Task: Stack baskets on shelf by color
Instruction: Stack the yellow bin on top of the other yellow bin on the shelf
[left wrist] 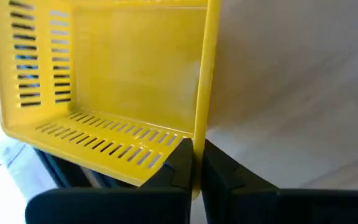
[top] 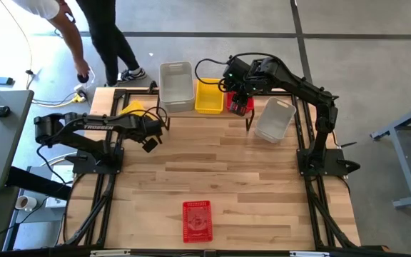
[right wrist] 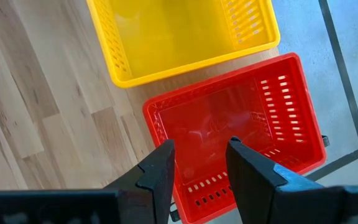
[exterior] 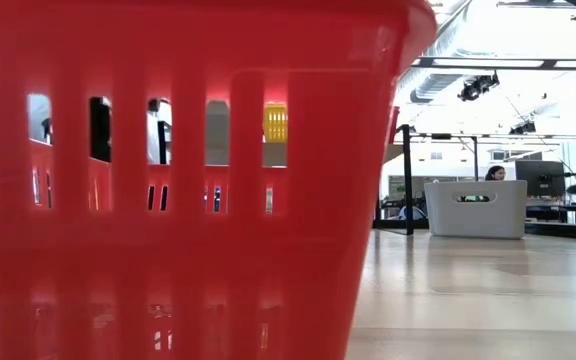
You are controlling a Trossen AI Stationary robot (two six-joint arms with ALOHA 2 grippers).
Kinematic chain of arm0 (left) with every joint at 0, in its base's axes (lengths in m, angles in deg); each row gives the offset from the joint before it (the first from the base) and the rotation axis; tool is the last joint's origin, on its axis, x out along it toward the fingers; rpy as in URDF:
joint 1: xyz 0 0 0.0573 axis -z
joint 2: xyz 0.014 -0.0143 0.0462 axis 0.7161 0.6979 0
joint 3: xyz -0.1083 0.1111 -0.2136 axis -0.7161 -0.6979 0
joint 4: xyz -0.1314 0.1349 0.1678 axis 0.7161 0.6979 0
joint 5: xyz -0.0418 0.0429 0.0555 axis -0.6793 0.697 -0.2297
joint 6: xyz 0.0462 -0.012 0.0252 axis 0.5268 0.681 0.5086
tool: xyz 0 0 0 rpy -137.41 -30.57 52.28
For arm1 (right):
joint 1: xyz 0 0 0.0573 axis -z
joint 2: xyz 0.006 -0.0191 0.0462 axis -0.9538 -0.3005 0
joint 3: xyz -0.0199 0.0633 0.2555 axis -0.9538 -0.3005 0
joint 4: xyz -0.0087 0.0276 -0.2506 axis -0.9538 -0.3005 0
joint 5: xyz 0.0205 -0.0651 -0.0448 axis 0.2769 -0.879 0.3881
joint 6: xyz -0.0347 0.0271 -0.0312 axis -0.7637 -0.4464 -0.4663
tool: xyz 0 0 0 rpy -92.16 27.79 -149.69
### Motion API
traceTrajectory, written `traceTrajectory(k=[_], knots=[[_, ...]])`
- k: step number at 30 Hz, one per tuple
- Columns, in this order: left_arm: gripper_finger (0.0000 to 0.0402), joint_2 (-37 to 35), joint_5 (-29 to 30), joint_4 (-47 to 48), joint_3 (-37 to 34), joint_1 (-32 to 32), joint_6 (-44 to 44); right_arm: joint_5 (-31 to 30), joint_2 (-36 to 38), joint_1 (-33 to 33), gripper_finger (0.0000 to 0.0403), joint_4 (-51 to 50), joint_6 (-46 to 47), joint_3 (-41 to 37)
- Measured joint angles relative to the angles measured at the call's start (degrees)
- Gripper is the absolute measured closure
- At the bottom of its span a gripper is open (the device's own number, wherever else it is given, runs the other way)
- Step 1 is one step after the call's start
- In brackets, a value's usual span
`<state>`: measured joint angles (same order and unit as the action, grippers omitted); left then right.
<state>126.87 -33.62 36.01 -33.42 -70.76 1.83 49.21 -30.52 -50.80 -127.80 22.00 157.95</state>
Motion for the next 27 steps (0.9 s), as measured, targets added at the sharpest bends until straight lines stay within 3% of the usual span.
traceTrajectory(k=[15, 27], knots=[[0.0396, -8.20, -2.03, 17.38, 9.91, 8.10, -4.36, 0.09, 0.00, -1.00, 0.0273, 0.02, 3.84, 0.00], [0.0396, -12.48, -2.09, 25.36, 23.95, 16.51, -4.97, -0.27, 0.00, -6.10, 0.0273, 3.23, 14.58, 0.00]])
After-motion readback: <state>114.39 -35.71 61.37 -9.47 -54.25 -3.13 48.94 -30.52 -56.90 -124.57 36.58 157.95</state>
